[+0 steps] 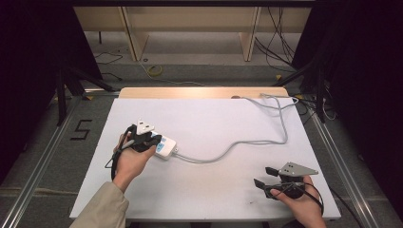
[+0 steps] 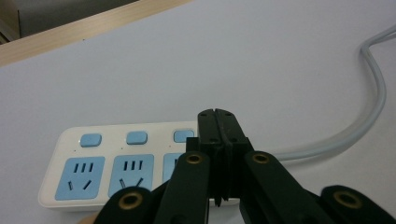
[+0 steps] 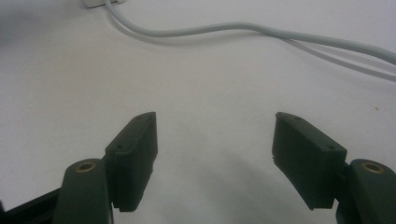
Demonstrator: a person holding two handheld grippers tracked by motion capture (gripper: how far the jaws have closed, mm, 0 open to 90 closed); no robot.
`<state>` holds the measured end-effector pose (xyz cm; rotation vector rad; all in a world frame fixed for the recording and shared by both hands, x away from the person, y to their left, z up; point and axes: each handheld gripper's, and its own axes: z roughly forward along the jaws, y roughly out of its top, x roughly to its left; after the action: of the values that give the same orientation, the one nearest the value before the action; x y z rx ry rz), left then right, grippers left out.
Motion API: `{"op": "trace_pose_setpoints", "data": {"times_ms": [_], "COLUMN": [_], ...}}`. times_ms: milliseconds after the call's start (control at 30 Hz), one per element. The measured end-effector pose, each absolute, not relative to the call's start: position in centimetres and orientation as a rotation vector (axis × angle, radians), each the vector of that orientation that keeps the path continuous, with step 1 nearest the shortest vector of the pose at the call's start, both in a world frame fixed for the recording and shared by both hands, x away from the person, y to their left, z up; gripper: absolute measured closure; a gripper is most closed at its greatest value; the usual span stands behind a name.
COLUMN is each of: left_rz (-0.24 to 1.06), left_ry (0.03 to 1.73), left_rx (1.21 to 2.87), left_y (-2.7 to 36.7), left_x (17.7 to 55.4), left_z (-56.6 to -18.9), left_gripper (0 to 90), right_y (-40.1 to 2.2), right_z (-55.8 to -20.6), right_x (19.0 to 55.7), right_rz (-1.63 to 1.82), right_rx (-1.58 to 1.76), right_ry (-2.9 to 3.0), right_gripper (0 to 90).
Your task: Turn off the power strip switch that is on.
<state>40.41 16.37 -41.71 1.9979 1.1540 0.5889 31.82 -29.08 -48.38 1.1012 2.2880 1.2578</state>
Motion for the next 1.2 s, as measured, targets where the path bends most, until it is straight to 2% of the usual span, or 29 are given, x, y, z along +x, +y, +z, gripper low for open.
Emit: {"op": "trace_pose_setpoints", "data": {"times_ms": [1200], "left_rz": [0.559], "left_ry": [1.147], "left_rx": [2.061], "left_y": [15.5], "left_x": [42.4], "left_z": [-40.6], "left_gripper": [89.7], "right_y": [-29.1], "right_z": [-48.4], "right_x": [31.8], "right_rz": [1.254], "right_rx": [1.099], "right_ry": [2.296], "right_gripper": [32.2]}}
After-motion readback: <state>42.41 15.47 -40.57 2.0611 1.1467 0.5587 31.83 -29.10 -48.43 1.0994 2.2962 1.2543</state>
